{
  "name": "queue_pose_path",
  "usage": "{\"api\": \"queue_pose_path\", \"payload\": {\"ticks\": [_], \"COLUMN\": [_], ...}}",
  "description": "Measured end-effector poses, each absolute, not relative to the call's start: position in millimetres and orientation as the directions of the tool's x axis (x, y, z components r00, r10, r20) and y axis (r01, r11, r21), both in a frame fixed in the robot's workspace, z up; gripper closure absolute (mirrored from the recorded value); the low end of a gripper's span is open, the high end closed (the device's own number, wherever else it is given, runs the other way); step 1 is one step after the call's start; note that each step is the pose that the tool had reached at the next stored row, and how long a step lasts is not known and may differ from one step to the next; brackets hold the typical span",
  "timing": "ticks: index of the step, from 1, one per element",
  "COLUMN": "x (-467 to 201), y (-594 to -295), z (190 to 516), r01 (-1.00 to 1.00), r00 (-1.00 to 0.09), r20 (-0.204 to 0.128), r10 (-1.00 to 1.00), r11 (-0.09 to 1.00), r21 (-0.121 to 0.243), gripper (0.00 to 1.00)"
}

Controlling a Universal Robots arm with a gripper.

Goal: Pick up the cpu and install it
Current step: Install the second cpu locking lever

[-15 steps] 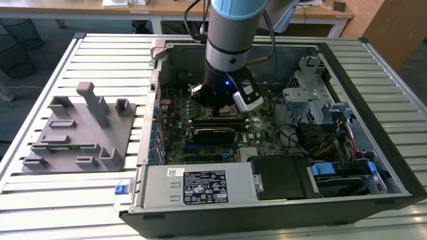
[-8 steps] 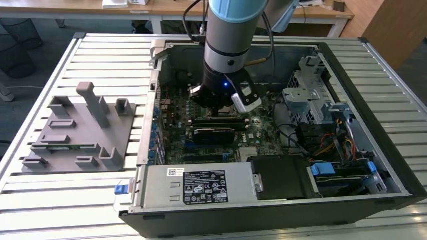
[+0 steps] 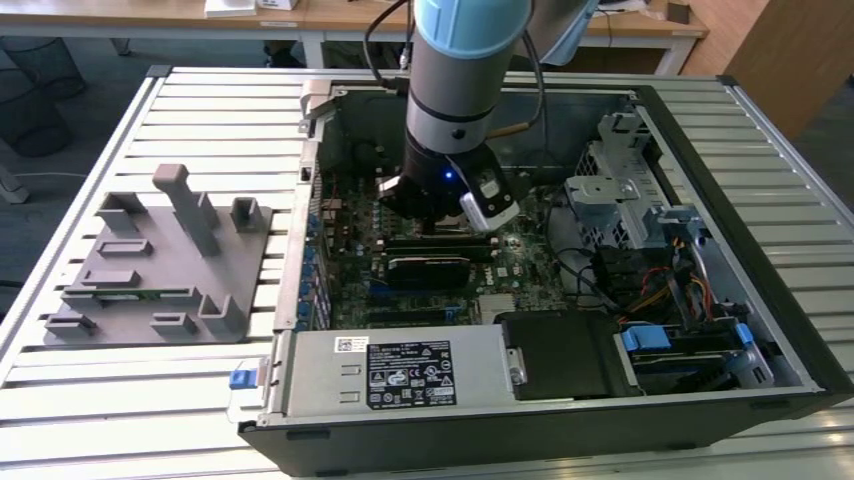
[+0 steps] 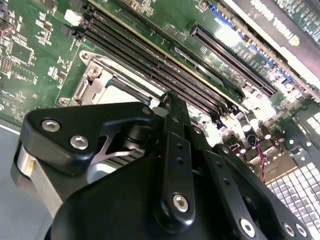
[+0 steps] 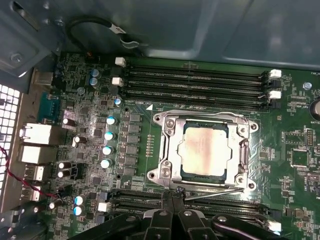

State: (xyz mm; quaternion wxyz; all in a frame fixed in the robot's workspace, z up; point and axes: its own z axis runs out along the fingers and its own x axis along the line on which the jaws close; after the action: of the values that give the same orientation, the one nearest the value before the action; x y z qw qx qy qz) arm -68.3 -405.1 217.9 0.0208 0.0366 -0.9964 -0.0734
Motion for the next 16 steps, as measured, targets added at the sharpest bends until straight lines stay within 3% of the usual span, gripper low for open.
{"api": "queue_pose_path", "payload": {"ticks": [16], "x": [-69.9], "y": [-406.3], "z": [213.5], "r01": [-0.070], "r00": [-0.996], "r20": [0.036], "r10": [-0.076], "r11": [0.986], "r21": [0.149], "gripper": [0.89]}}
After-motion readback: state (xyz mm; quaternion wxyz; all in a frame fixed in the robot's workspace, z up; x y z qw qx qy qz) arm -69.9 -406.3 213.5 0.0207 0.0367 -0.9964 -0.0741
